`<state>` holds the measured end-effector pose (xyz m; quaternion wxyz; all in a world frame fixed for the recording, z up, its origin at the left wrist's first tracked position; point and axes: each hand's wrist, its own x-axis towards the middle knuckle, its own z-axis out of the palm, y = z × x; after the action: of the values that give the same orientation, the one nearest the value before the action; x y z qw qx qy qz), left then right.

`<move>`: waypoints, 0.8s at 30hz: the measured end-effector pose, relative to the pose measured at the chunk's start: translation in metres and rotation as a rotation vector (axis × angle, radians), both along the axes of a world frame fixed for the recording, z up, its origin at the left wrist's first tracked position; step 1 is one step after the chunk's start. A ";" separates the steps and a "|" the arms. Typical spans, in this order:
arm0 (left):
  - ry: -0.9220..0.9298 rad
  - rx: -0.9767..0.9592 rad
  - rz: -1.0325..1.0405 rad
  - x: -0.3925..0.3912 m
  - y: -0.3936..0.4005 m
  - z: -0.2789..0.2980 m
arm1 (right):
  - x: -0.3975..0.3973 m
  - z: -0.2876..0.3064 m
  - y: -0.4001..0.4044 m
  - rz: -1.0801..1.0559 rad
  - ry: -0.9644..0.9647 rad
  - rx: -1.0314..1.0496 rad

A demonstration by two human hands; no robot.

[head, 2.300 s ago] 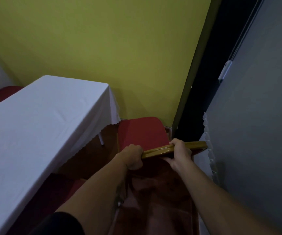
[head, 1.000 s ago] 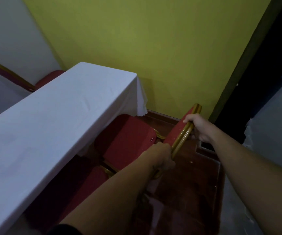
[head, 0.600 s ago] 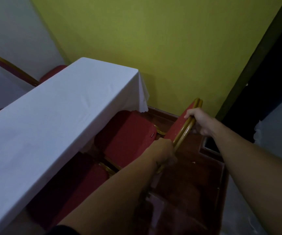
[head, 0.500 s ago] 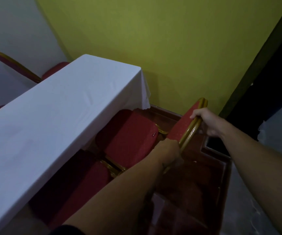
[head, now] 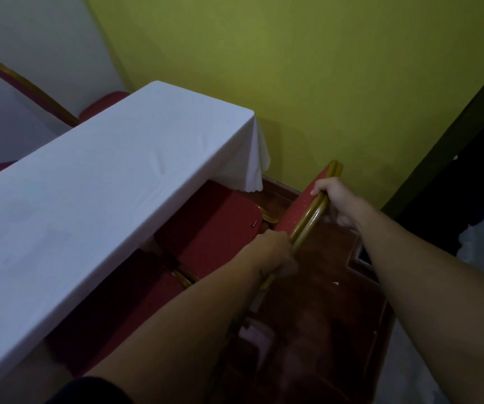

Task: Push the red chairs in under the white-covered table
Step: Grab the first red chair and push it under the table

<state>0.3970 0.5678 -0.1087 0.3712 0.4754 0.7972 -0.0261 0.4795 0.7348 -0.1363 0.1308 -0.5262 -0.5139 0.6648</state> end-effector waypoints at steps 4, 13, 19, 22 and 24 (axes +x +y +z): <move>-0.046 0.025 0.090 -0.028 -0.008 -0.003 | -0.029 0.001 -0.003 -0.019 0.023 -0.023; -0.188 0.108 0.180 -0.069 -0.015 -0.012 | -0.068 -0.007 -0.001 -0.060 0.035 0.062; -0.208 0.053 0.211 -0.089 -0.008 -0.017 | -0.086 -0.010 0.001 -0.069 0.068 0.068; -0.202 0.041 0.223 -0.102 -0.006 -0.016 | -0.099 -0.008 -0.002 -0.093 0.099 0.074; -0.191 0.057 0.249 -0.112 -0.008 -0.015 | -0.109 -0.006 -0.005 -0.085 0.123 0.067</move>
<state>0.2853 0.5596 -0.1234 0.4321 0.3836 0.8114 0.0882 0.3704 0.7302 -0.1419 0.2076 -0.5010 -0.5040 0.6722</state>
